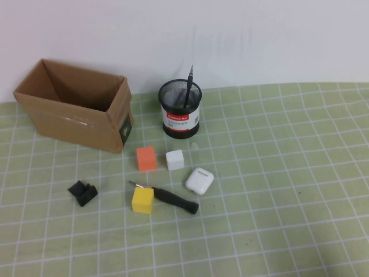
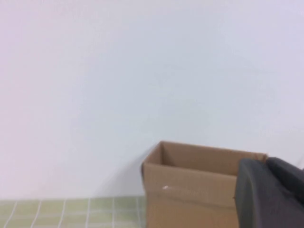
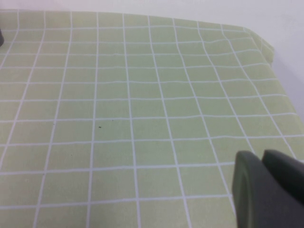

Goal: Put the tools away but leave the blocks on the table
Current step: Pick up the black Screwdriver from the table

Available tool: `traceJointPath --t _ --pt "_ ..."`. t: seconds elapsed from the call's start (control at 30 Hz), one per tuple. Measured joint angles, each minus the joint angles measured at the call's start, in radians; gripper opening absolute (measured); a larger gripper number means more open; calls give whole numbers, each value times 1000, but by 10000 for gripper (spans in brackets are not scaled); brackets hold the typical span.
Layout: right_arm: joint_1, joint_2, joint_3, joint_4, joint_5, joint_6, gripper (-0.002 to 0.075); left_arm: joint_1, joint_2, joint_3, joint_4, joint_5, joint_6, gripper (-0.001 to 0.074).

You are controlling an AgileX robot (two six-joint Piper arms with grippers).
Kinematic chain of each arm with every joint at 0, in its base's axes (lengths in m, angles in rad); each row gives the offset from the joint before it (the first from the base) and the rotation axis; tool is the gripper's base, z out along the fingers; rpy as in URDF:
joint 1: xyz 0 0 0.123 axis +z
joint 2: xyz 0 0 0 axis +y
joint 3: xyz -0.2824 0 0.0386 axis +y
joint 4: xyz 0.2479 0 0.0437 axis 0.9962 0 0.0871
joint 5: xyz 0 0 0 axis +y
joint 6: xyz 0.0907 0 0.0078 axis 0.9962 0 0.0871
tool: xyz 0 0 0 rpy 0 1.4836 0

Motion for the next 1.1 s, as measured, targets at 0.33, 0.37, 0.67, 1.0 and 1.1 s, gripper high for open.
traceJointPath --t 0.33,0.37,0.67,1.0,1.1 --pt "0 0 0 0 0 0 -11 28 -55 59 1 161 -60 -3" --pt "0 0 0 0 0 0 -11 28 -55 59 2 197 -60 -3" --pt "0 0 0 0 0 0 -11 28 -55 59 8 419 -60 -3" --pt "0 0 0 0 0 0 -11 28 -55 59 8 421 -60 -3" --pt "0 0 0 0 0 0 -11 28 -55 59 8 421 -60 -3"
